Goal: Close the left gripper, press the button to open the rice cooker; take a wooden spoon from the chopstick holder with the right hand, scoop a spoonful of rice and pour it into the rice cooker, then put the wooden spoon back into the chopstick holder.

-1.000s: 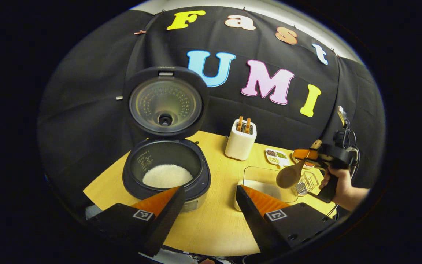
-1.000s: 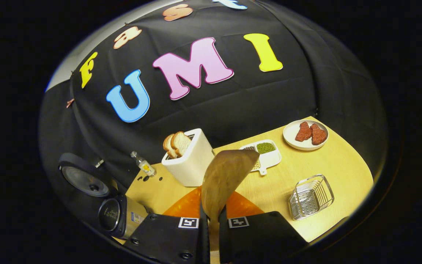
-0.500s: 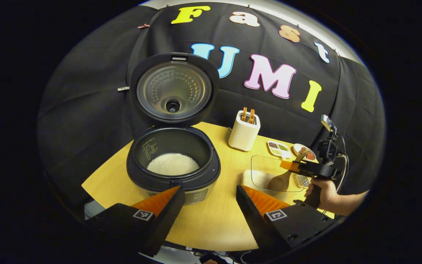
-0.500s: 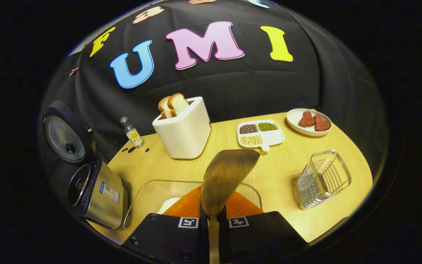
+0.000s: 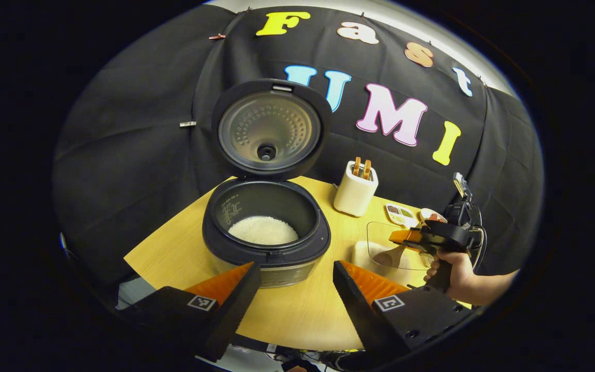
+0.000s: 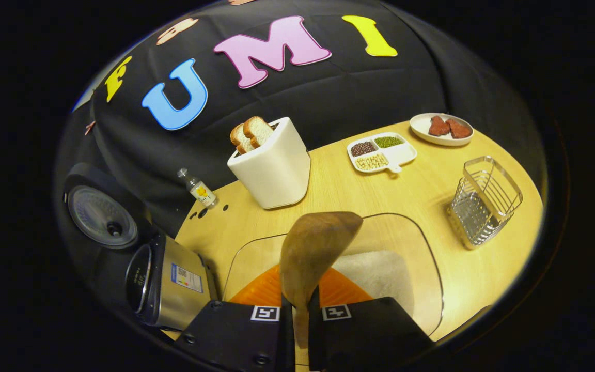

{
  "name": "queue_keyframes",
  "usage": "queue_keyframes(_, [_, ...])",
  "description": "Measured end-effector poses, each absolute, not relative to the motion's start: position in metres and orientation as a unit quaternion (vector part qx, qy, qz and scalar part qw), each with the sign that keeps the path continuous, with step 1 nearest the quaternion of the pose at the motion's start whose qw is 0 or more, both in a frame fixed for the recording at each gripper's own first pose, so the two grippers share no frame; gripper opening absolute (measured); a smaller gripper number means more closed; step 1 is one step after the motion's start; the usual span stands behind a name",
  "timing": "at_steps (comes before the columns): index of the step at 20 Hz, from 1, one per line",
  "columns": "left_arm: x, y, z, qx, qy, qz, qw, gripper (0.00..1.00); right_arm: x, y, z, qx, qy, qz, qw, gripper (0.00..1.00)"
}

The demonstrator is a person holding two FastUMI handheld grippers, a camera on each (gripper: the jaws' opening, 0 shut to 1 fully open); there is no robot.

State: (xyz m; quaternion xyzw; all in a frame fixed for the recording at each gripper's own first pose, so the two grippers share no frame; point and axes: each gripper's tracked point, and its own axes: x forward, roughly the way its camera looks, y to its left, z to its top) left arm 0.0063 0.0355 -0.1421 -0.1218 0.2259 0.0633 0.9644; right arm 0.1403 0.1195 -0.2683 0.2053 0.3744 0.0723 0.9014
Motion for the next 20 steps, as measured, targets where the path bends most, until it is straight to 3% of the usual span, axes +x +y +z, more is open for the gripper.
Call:
queue_keyframes(8, [-0.009, 0.039, -0.138, -0.126, 0.217, 0.058, 0.966, 0.95, 0.145, 0.127, -0.258, 0.288, 0.385, 0.042, 0.876, 0.15])
queue_keyframes(20, [-0.001, 0.064, -0.118, -0.126, 0.183, 0.054, 0.974, 0.95, 0.151, 0.054, -0.208, 0.388, 0.35, -0.041, 0.851, 0.14])
